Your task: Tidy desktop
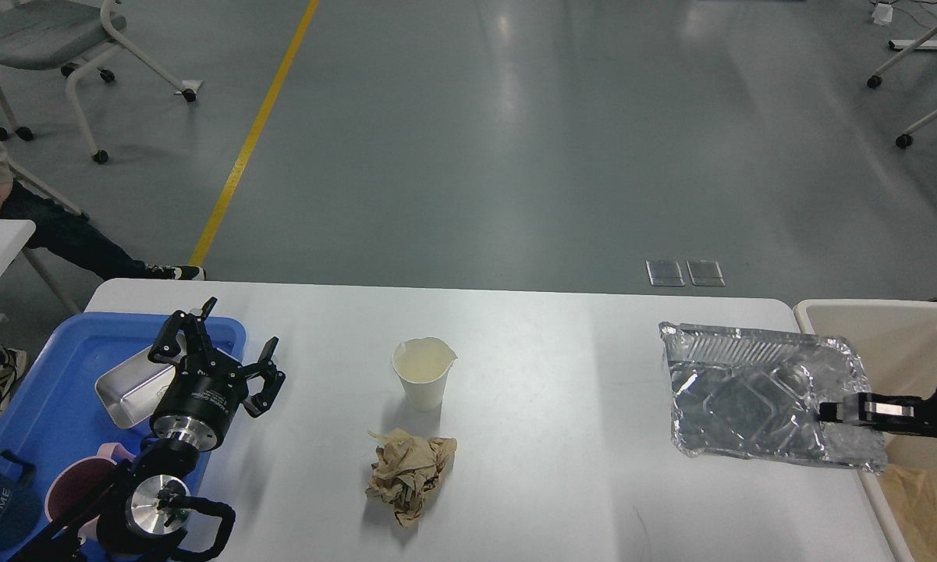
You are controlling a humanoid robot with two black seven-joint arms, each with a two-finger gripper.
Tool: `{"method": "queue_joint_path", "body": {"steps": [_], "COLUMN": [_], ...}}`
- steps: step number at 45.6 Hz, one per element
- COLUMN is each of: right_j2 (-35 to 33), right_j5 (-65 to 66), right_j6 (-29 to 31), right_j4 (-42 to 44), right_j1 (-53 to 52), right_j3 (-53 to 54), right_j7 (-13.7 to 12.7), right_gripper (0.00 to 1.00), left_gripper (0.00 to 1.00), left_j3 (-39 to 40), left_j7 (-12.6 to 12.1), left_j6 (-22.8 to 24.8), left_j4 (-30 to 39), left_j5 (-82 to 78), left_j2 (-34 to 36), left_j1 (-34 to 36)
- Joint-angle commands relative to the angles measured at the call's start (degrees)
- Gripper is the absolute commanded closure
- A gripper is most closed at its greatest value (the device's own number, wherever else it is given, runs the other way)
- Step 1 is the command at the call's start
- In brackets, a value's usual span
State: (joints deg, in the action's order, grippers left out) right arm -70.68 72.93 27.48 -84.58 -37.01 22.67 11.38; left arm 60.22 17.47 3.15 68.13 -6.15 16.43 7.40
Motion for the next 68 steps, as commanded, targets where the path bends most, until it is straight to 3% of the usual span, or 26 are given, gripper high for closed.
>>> {"method": "queue_joint_path", "body": {"steps": [1,11,19,28,44,58,64,68], "right_j2": [5.63,16.36,26.72,35.70,48.79,51.08,50.82,50.65], "right_j5": [0.99,2.22,-0.32,-2.79,-8.93,-10.08,-10.08,-10.17], "right_j6": [0.38,1.09,1.00,1.09,1.88,1.88,1.79,1.70], "right_j4": [1.78,8.90,17.25,23.75,31.75,33.51,33.60,33.51], "right_j1": [-1.49,-10.26,-21.60,-27.24,-32.42,-33.22,-32.86,-32.69], "right_j3": [-0.70,-9.04,-20.81,-26.19,-33.21,-34.45,-34.45,-34.45], "right_j7": [-0.92,-0.92,-0.84,-0.75,-0.57,-0.48,-0.40,-0.40], "right_gripper": [1.00,1.00,1.00,1.00,1.00,1.00,1.00,1.00], "left_gripper": [0.04,0.04,0.04,0.04,0.04,0.04,0.04,0.04], "left_j3": [0.25,0.69,0.78,-0.10,0.07,-0.19,-3.87,-5.20], "left_j7": [0.02,0.29,3.63,2.40,0.20,-1.38,-2.08,-2.00], "left_j6": [-0.34,-0.34,-0.43,-3.15,-3.50,-6.22,-11.94,-12.73], "left_j4": [0.07,2.53,4.73,4.64,4.73,7.54,9.03,9.30], "left_j5": [-0.01,-1.41,-6.15,-6.42,-6.34,-6.60,-6.77,-6.77], "left_j2": [0.89,0.80,0.62,0.27,-0.08,1.32,6.68,10.54], "left_j1": [-1.33,-1.60,-1.33,-1.42,-0.98,-0.63,0.42,1.21]}}
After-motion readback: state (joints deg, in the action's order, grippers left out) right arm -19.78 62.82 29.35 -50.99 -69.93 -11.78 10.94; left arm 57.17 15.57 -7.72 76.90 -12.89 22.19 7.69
